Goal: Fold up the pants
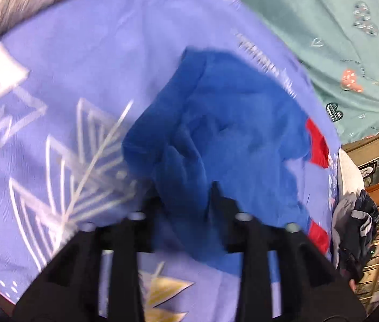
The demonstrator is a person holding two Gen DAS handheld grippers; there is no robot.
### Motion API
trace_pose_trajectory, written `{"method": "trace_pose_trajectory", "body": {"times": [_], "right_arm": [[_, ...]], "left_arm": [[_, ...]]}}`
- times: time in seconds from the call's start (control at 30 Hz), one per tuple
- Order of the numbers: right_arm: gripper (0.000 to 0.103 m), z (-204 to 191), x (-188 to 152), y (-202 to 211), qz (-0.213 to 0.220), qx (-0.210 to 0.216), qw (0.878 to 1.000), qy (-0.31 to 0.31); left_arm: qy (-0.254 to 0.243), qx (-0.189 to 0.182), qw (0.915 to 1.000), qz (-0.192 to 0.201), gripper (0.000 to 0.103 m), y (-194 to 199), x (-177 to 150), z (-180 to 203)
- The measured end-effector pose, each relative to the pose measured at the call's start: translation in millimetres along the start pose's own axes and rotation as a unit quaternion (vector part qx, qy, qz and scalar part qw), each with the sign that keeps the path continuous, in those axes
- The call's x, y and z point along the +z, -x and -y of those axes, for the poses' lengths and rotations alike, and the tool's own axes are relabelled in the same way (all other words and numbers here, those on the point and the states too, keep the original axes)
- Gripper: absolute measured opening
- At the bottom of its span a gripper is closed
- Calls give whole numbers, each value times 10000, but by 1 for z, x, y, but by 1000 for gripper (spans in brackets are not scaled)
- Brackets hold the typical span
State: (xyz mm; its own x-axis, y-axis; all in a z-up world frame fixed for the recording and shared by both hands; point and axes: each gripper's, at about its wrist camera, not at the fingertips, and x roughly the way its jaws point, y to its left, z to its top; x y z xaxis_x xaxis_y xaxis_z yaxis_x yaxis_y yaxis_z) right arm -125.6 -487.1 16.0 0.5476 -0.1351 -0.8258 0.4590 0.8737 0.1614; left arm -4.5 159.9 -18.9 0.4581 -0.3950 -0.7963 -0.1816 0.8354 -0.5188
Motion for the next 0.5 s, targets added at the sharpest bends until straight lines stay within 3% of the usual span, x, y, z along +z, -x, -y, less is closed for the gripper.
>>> {"method": "trace_pose_trajectory", "body": {"times": [0.03,0.1,0.23,0.33,0.4,0.43,0.5], "right_arm": [[57,4,-3,-1,-35,70,10000,-55],[59,8,-11,-6,-130,153,9998,-76],[59,7,-27,-21,-423,502,9976,-197],[59,-9,-33,-40,-581,669,9961,1],[44,-16,-35,-48,-580,785,9952,94],[21,-17,-36,-51,-597,894,9941,141],[20,-22,-35,-41,-403,882,9948,313]], "left_arm": [[2,39,10000,58,58,3,-2,-4],[-25,23,9998,193,71,11,-7,-8],[-83,-166,9997,155,73,2,-8,-4],[-197,-92,9997,89,73,-16,-8,10],[-256,-25,9996,76,72,-27,-7,15],[-231,-4,9997,62,70,-32,-6,16],[-227,73,9997,97,60,-36,-6,16]]}}
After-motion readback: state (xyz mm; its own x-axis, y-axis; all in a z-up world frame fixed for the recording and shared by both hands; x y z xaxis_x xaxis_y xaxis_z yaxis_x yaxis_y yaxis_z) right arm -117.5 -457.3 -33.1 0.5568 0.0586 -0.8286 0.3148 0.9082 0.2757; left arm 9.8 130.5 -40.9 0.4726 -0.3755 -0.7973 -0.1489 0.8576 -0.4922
